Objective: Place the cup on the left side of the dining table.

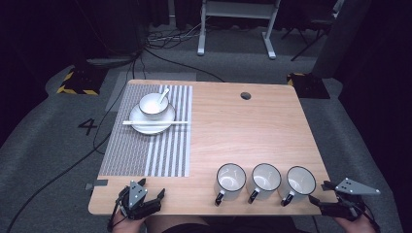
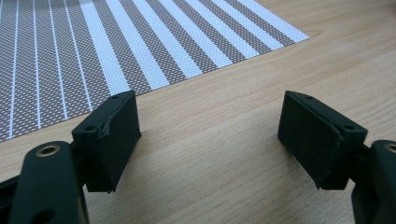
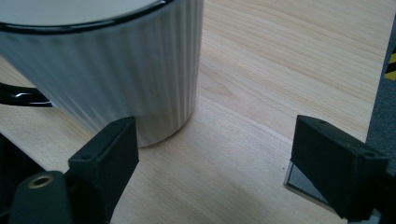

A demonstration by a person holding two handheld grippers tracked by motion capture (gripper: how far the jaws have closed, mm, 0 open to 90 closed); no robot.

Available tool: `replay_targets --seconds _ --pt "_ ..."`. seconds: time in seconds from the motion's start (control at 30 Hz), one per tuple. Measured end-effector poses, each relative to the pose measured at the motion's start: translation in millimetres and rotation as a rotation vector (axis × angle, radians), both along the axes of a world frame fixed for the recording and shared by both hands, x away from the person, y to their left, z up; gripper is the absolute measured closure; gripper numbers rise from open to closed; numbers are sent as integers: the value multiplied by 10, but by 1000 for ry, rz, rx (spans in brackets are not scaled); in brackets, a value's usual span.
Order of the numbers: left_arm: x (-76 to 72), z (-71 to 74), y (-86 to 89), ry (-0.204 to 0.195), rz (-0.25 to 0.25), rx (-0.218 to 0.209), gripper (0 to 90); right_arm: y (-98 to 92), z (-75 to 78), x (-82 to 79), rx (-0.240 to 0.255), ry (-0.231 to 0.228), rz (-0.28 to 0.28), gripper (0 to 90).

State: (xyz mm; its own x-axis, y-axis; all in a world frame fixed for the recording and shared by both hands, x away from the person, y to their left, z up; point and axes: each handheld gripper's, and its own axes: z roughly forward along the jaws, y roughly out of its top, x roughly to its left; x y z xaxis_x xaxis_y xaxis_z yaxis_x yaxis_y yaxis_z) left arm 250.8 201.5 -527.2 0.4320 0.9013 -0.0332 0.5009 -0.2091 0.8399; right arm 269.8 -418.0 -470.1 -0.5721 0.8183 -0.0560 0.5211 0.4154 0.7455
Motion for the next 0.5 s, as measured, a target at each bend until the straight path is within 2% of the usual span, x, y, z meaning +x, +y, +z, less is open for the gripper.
replay_targets --seconds 0.13,0.3,0.43,0.5 --pt "0 0 0 0 0 0 212 48 24 -54 30 11 35 145" --pt "0 0 -1 0 0 1 211 150 58 -85 41 -15 76 133" --pt "0 0 0 0 0 0 211 224 28 -66 56 -16 90 101" --pt "0 0 0 0 0 0 211 278 -26 -29 81 -24 104 59"
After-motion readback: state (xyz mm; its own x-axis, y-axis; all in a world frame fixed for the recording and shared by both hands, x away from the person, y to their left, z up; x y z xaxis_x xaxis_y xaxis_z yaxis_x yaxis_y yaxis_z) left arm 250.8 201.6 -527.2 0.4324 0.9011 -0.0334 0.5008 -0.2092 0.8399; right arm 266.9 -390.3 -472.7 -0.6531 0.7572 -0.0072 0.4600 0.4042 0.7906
